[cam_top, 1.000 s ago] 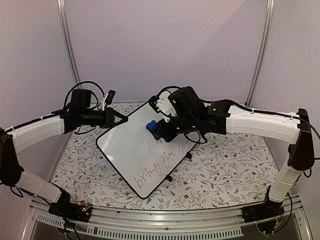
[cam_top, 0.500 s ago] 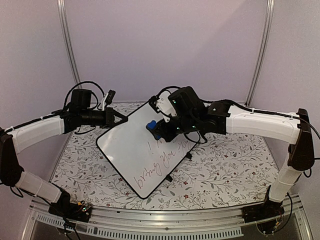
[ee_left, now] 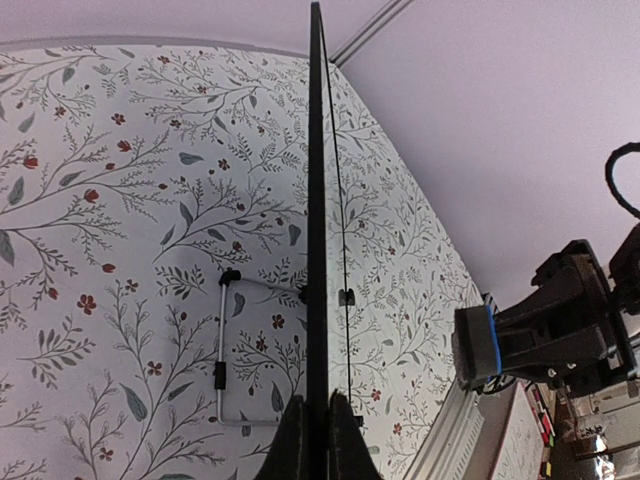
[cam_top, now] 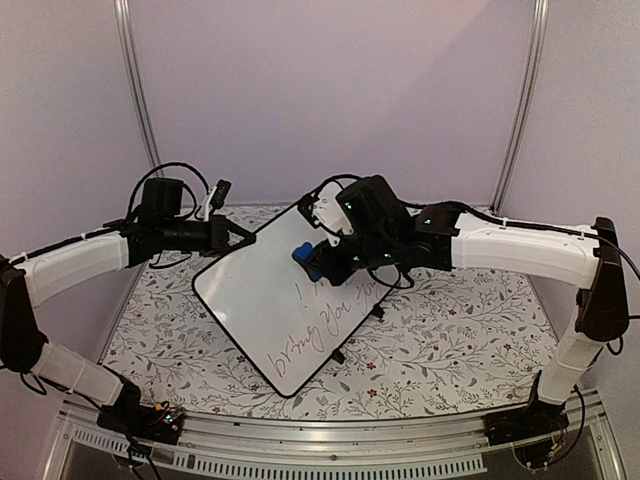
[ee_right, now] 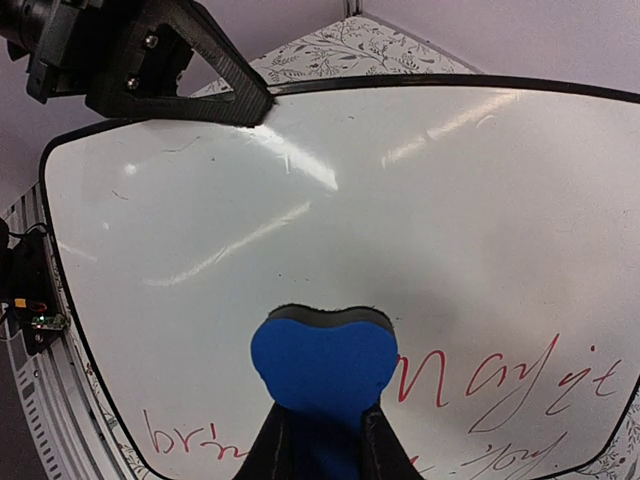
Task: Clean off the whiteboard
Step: Erase the whiteboard at the center of the board.
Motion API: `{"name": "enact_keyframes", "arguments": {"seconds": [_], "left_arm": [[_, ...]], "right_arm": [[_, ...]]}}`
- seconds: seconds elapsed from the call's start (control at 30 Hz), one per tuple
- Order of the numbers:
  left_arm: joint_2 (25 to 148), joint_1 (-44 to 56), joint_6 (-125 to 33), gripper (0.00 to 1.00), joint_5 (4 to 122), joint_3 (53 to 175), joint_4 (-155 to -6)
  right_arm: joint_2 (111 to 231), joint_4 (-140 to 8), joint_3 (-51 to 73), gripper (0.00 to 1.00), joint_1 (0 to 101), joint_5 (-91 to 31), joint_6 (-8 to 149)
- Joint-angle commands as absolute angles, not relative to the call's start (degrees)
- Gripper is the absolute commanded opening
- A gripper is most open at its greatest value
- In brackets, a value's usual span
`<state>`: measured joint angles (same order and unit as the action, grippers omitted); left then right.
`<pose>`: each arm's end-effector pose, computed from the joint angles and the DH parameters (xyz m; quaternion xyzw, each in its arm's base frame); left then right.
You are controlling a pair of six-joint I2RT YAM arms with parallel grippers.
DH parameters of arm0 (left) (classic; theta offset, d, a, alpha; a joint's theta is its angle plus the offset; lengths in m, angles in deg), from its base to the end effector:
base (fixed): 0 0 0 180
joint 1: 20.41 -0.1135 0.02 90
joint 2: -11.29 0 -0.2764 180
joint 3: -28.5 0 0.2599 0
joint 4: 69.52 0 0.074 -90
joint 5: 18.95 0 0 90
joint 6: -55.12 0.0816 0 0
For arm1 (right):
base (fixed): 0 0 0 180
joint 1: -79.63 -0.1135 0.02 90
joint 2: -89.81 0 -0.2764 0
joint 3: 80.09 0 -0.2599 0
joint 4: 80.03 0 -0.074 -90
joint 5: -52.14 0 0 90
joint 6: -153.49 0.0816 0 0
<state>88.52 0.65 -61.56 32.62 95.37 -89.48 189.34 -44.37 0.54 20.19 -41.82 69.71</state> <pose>0.2931 -0.1672 0.2667 0.1234 0.8261 -0.4512 0.3141 0.2345 0.3861 0.2944 -0.3845 0.8026 0.2209 0.3991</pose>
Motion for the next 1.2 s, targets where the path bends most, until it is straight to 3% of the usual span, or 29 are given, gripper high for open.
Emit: {"name": "enact_keyframes", "arguments": {"seconds": [0.0,1.17], "left_arm": [[89.1,1.4,-59.5,0.00,33.1,95.6,-90.9],[88.9,1.4,-59.7,0.00,32.8,95.5,-90.7]], "right_arm": [[189.3,-46.4,2.1,0.04,20.5,-42.1,70.0],[197.0,-47.6,-2.9,0.04,22.4,-39.0,71.9]]}}
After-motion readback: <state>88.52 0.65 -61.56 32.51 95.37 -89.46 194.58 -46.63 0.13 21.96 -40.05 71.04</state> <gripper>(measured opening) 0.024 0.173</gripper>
